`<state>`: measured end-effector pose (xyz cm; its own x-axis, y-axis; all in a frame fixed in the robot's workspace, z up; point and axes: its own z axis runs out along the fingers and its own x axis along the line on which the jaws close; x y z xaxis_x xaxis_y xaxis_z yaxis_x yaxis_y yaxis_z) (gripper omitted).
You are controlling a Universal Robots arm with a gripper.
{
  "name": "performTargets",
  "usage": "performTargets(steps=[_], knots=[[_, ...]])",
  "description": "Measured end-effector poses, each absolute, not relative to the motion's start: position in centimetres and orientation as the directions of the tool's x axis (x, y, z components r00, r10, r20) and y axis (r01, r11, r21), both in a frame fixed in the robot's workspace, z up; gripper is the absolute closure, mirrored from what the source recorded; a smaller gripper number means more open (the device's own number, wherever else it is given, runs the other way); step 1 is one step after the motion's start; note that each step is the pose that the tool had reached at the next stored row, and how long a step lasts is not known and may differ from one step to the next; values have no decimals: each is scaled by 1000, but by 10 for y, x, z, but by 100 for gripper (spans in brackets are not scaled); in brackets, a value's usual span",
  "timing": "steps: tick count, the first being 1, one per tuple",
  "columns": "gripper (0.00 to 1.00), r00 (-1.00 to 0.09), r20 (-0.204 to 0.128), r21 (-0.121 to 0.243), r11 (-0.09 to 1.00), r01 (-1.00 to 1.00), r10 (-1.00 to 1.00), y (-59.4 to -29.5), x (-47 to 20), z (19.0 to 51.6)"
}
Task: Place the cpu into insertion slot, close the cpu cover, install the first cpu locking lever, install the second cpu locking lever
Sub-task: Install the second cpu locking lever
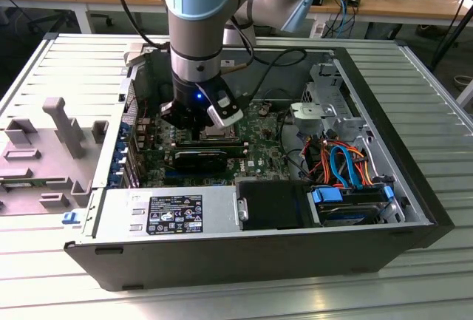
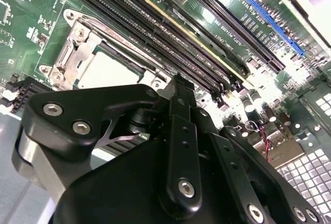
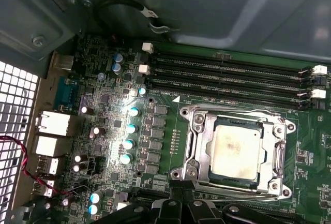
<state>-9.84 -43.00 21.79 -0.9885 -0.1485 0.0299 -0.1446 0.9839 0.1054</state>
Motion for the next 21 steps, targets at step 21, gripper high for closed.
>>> performTargets(steps=[21], knots=[[89,-988,24,146,979,-145,-150,-437,-98,213]])
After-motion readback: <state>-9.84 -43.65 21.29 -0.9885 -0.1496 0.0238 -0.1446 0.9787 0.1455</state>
